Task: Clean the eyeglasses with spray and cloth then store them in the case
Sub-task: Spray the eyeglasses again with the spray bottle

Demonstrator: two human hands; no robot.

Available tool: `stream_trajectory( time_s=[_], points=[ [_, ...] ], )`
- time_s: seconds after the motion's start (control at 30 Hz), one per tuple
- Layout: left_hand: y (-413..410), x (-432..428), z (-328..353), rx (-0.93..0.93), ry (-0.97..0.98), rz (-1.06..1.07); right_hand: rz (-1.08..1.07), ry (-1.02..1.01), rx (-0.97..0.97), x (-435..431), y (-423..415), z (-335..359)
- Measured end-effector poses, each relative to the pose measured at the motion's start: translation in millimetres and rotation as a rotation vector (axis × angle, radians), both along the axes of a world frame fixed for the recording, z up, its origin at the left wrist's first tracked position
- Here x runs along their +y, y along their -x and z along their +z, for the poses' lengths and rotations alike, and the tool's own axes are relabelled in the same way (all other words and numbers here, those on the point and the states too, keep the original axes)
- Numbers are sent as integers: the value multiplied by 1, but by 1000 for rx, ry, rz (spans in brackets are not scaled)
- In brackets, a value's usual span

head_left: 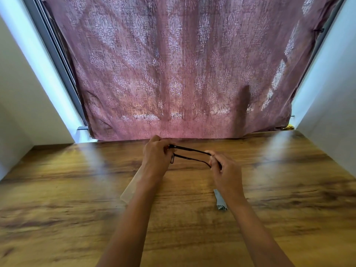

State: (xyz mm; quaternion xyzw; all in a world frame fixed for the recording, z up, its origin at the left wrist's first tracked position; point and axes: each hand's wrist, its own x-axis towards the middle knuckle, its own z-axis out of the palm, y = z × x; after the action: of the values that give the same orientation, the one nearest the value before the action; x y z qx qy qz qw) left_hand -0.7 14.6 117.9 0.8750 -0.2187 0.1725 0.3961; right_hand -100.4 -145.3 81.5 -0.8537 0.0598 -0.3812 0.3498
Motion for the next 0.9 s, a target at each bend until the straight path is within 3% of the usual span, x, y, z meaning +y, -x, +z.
stream_trajectory(
  time_s=[0.2,0.33,0.47,0.6,0.9],
  points=[
    [-5,0,-11,17,35,101,-35,-76,-64,-8,8,6],
    [-4,2,-14,11,87,150,-205,-127,-119,-29,7,-4],
    [-5,3,-18,28,164,195,-370,-215,73,-51,-3,-30],
    [-7,5,-24,42,234,234,-385,-256,307,-60,-13,-57],
    [-15,3,-34,143,297,306,-349,-286,430,-60,-29,-75]
  ],
)
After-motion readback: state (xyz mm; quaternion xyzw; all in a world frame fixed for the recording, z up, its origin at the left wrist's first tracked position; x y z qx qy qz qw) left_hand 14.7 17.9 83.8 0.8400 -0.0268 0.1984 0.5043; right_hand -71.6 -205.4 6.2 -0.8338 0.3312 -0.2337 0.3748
